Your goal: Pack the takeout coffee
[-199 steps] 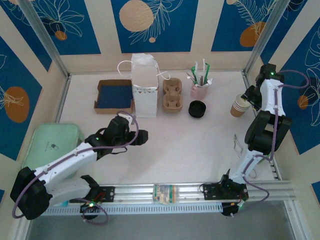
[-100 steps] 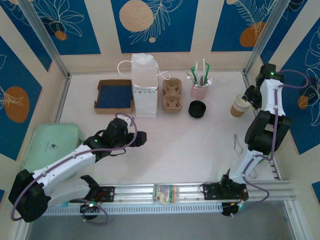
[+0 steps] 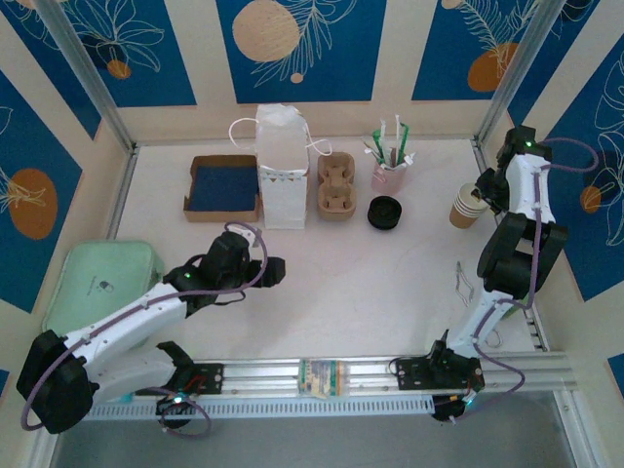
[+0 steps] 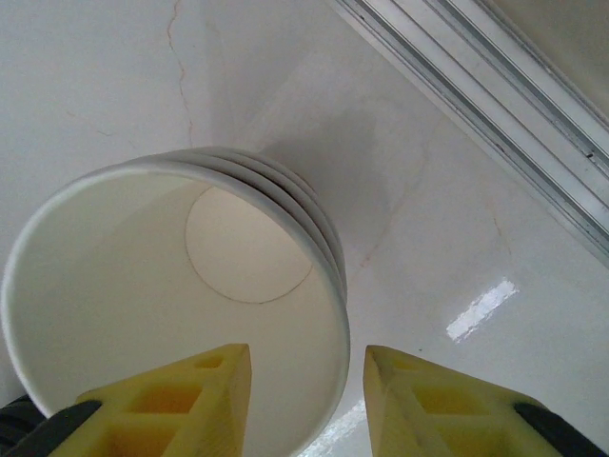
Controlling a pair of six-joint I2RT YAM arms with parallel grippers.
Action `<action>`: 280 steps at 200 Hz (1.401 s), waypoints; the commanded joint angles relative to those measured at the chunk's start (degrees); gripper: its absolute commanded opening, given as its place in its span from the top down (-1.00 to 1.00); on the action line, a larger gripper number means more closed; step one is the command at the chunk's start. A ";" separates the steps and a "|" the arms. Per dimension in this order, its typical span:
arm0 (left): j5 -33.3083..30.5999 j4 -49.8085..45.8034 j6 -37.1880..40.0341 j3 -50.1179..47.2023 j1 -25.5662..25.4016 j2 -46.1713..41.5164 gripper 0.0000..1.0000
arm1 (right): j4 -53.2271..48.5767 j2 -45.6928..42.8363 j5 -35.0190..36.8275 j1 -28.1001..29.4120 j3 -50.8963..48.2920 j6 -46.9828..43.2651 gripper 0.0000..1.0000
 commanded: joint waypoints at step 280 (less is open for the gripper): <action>-1.54 -1.24 2.50 2.79 -0.55 -1.45 -0.73 | -1.87 -2.88 -6.32 -1.53 3.28 1.05 0.88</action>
